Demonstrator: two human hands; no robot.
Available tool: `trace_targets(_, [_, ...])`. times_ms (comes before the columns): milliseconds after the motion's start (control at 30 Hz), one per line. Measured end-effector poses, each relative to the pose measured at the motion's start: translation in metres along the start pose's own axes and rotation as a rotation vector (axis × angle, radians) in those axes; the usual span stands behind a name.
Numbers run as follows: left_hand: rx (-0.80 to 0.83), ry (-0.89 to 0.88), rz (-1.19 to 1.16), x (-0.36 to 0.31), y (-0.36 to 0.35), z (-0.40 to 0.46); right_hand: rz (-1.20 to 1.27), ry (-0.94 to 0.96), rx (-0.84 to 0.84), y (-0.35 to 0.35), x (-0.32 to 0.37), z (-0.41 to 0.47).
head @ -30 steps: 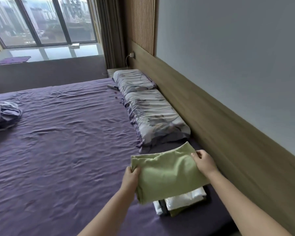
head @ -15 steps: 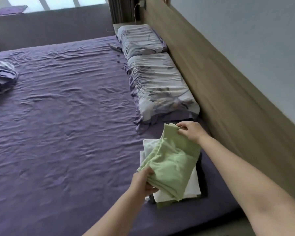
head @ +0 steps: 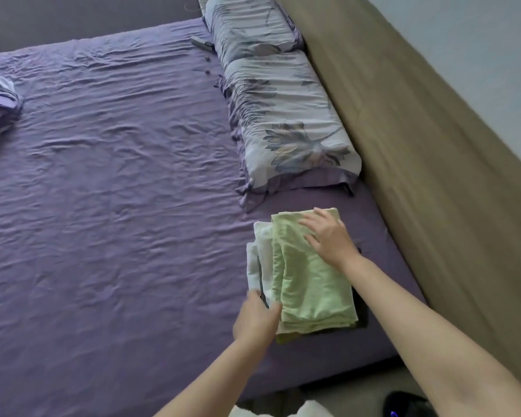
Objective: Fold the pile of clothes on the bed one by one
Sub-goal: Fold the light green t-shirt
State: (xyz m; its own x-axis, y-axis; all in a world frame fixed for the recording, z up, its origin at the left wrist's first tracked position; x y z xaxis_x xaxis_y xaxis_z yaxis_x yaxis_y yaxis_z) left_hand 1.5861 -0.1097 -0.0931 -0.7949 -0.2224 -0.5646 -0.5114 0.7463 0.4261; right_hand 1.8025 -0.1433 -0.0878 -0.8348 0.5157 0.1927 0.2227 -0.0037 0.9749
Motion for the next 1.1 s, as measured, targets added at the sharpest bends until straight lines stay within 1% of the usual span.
trace_targets(33, [-0.069,-0.180,0.153,-0.003,0.004,0.004,-0.040,-0.012,0.011,-0.008,-0.003,-0.012])
trace_targets(67, [-0.073,-0.330,0.237,-0.006,0.004,0.008,-0.081,-0.030,0.034,-0.016,-0.005,-0.023])
trace_targets(100, [-0.024,-0.425,0.304,-0.009,0.002,0.013,-0.112,-0.055,0.067,-0.024,-0.007,-0.033])
trace_targets(167, [0.075,-0.500,0.444,-0.014,-0.009,0.027,-0.139,-0.108,0.155,-0.042,-0.011,-0.049])
trace_targets(267, [0.134,-0.493,0.610,-0.016,-0.024,0.056,-0.183,-0.147,0.235,-0.067,-0.017,-0.064])
trace_targets(333, [0.150,-0.456,0.656,-0.009,-0.032,0.075,-0.214,-0.170,0.237,-0.080,-0.021,-0.065])
trace_targets(400, [0.174,-0.411,0.669,-0.001,-0.033,0.087,-0.241,-0.171,0.286,-0.087,-0.020,-0.063])
trace_targets(467, [0.205,-0.370,0.644,0.007,-0.036,0.096,-0.269,-0.178,0.317,-0.097,-0.020,-0.059])
trace_targets(533, [0.245,-0.331,0.603,0.007,-0.029,0.093,-0.286,-0.184,0.362,-0.094,-0.012,-0.058])
trace_targets(600, [0.259,-0.305,0.534,0.001,-0.024,0.086,-0.286,-0.215,0.367,-0.088,-0.007,-0.056])
trace_targets(700, [0.208,-0.331,0.359,-0.003,0.002,0.064,-0.269,-0.280,0.361,-0.066,0.012,-0.062])
trace_targets(800, [0.139,-0.397,0.329,0.003,0.041,0.030,-0.232,-0.299,0.341,-0.045,0.046,-0.078])
trace_targets(900, [0.102,-0.423,0.419,0.021,0.088,-0.004,-0.208,-0.276,0.276,-0.026,0.096,-0.100])
trace_targets(1000, [0.054,-0.420,0.515,0.050,0.144,-0.032,-0.138,-0.223,0.214,-0.014,0.163,-0.120])
trace_targets(1100, [-0.038,-0.416,0.473,0.088,0.203,-0.056,-0.089,-0.140,0.175,-0.008,0.240,-0.132])
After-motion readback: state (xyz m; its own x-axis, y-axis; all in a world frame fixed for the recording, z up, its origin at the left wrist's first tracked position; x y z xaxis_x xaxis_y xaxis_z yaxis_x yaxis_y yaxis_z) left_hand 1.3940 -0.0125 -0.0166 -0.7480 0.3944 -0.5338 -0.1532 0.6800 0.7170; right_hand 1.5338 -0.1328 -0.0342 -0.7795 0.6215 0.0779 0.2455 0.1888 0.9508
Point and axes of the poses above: each hand's wrist, its own z-axis towards the middle knuckle, its own y-axis out of the back of the hand, x = y × z, the point moved 2 cm from there along z, towards the middle knuckle, and after that the axes turned 12 degrees about -z, right-handed, at the moved point
